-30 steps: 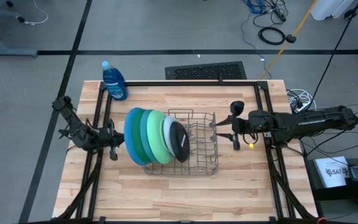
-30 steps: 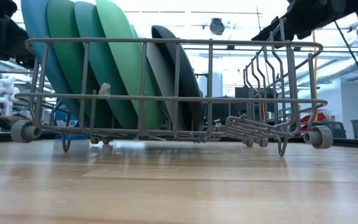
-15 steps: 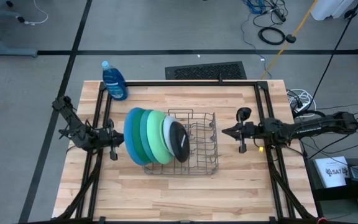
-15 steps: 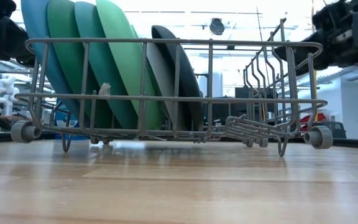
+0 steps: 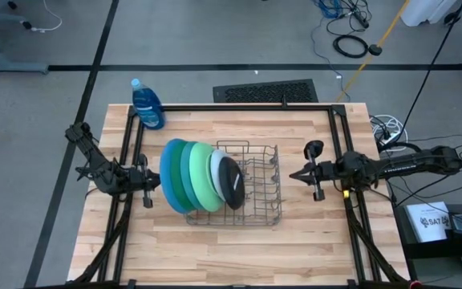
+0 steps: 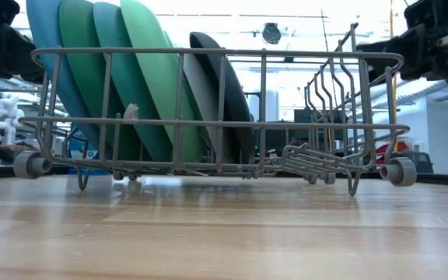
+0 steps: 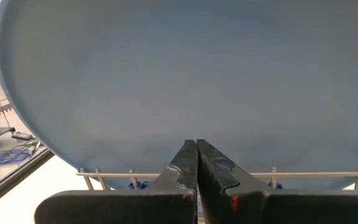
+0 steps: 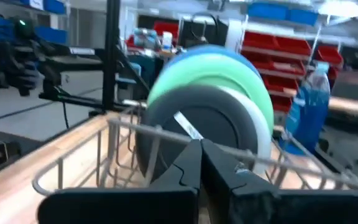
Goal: Sort dishes
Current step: Return to Home Position
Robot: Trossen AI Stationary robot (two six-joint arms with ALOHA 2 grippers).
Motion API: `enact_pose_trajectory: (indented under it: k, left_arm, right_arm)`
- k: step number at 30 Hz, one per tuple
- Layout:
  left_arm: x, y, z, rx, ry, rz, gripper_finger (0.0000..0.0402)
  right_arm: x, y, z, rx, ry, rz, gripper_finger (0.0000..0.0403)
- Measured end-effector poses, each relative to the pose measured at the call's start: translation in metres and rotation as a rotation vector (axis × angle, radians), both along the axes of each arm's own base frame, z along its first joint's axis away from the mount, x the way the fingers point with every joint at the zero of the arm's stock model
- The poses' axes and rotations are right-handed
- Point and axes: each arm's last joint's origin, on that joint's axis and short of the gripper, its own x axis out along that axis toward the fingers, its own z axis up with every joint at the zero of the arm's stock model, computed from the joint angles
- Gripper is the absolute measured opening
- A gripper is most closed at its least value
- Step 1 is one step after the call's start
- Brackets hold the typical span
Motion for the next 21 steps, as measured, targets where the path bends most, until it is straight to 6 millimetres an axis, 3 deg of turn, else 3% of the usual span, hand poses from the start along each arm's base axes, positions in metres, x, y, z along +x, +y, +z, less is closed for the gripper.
enact_pose_trajectory:
  k: [9, 21]
  left_arm:
    - [0.000, 0.000, 0.000, -0.007, 0.001, -0.005, 0.0000]
    - [0.000, 0.000, 0.000, -0.001, 0.003, -0.006, 0.0000]
  right_arm:
    - [-0.005, -0.004, 0.004, -0.001, -0.029, -0.015, 0.0000]
    - [-0.023, -0.004, -0.004, 0.025, 0.066, -0.035, 0.0000]
